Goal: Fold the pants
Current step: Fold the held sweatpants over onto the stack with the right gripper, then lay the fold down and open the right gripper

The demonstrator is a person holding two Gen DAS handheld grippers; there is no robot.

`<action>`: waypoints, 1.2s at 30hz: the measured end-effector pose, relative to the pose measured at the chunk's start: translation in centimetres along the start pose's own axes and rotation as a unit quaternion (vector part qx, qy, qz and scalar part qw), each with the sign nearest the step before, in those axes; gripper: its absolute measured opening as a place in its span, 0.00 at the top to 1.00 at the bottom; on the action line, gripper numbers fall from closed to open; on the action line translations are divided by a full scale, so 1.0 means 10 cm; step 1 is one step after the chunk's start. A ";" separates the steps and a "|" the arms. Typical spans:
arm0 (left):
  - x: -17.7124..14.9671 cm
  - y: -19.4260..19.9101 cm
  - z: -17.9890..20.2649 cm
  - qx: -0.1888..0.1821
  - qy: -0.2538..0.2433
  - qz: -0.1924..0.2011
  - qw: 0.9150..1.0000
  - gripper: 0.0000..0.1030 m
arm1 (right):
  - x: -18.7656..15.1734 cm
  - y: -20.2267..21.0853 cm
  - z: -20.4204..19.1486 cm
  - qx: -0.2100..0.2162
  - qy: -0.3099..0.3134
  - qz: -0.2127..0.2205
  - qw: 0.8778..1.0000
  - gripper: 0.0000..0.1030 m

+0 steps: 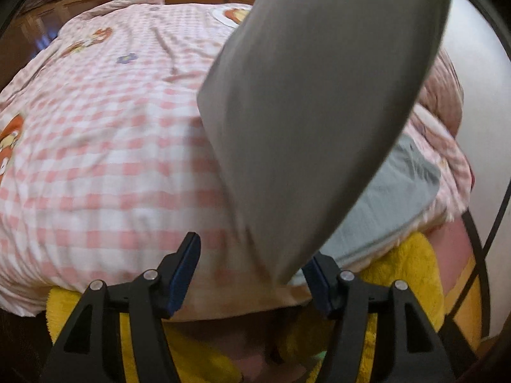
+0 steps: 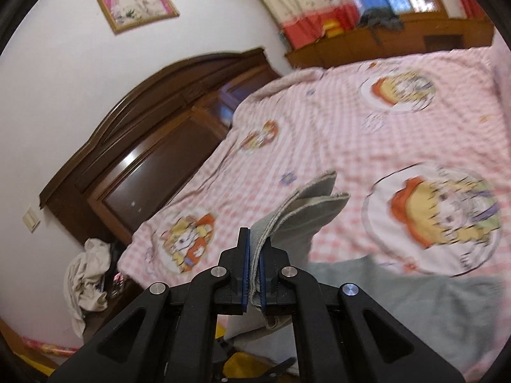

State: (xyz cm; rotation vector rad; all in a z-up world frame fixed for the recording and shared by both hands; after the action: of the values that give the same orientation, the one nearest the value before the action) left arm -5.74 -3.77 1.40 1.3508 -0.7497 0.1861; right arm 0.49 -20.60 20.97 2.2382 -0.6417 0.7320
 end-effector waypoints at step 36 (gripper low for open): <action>0.75 -0.28 0.24 -0.034 -0.045 0.022 0.998 0.36 | -0.86 0.24 2.41 -0.338 0.004 -0.061 0.939 0.95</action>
State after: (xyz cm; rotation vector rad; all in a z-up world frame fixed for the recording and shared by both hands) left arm 0.50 -8.87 3.57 1.2849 -0.8547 0.1337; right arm 0.44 -37.74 1.78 1.6167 -0.6254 0.3743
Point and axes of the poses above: each gripper's, at about its wrist camera, not at the fingertips, and y roughly against the way its jaws point, z to its right, x to its top, the point moved 2 cm from there along -y, roughly the way its jaws point, and after that the axes turned 11 degrees about -y, right-handed, at the moved point
